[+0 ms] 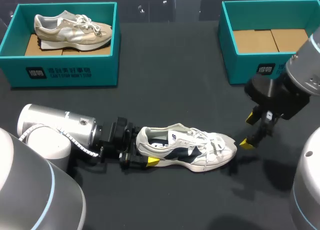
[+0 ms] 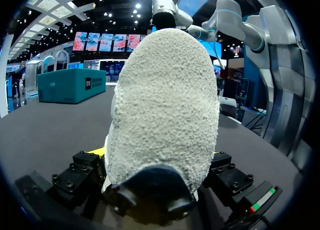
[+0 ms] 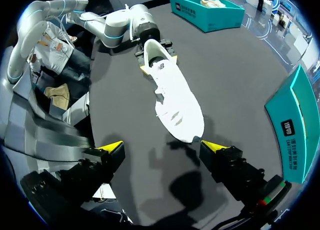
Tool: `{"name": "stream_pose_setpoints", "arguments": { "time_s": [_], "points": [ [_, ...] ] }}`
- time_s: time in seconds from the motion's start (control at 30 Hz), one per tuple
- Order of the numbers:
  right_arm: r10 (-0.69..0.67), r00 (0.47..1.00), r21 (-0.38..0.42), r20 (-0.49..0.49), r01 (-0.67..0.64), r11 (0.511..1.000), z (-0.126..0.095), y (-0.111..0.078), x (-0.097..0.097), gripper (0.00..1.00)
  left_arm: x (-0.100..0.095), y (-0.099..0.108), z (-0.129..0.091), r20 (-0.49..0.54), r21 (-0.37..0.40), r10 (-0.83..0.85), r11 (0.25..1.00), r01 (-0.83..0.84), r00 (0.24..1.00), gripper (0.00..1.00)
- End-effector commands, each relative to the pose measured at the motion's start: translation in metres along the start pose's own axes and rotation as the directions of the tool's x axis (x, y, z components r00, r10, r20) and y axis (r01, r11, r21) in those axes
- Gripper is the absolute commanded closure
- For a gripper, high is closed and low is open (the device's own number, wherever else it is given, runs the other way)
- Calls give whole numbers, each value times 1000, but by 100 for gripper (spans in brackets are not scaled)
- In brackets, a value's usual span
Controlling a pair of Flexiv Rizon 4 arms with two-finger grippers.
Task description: Take the shoe out of the shoebox, open the shoe tongue, remove and reinsert the insole, then place the shoe into the shoebox
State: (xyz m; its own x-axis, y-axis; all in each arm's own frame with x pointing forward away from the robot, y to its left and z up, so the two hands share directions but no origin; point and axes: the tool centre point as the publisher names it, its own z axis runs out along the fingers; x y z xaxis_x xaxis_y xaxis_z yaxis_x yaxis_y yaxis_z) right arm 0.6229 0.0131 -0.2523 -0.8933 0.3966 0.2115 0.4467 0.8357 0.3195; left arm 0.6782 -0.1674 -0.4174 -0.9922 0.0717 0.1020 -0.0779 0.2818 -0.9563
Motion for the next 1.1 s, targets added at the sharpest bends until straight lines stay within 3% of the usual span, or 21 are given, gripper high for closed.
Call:
{"name": "stream_pose_setpoints", "arguments": {
  "time_s": [0.03, 0.17, 0.37, 0.43, 0.8, 0.87, 0.93, 1.0, 1.1],
  "points": [
    [264, 955, 168, 133, -284, 944, -3, 37, 21, 0, 0, 0, 3, 1, -1, 0, 1000, 0, 1000, 100],
    [378, 904, 121, 199, -406, 906, -2, 63, 41, 0, 0, 0, 3, 1, -1, 0, 1000, 0, 1000, 100],
    [555, 790, 82, 258, -591, 803, 8, 94, 57, 0, 0, 0, 3, 1, -1, 0, 1000, 0, 1000, 100],
    [544, 804, 72, 241, -574, 816, 11, 104, 61, 0, 0, 0, 3, 1, -1, 0, 1000, 0, 1000, 100],
    [544, 804, 72, 241, -574, 816, 11, 104, 61, 0, 0, 0, 3, 1, -1, 0, 1000, 0, 1000, 100],
    [587, 744, 122, 320, -646, 753, 21, 114, 59, 0, 0, 0, 3, 1, -1, 0, 1000, 0, 1000, 100],
    [630, 697, 98, 342, -693, 714, 27, 120, 58, 0, 0, 0, 3, 1, -1, 0, 1000, 0, 1000, 100],
    [671, 626, 106, 397, -758, 644, 35, 128, 56, 0, 0, 0, 3, 1, -1, 0, 1000, 0, 1000, 100],
    [681, 578, 100, 450, -790, 604, 41, 140, 59, 0, 0, 0, 3, 1, -1, 0, 1000, 0, 1000, 100]
  ]
}}
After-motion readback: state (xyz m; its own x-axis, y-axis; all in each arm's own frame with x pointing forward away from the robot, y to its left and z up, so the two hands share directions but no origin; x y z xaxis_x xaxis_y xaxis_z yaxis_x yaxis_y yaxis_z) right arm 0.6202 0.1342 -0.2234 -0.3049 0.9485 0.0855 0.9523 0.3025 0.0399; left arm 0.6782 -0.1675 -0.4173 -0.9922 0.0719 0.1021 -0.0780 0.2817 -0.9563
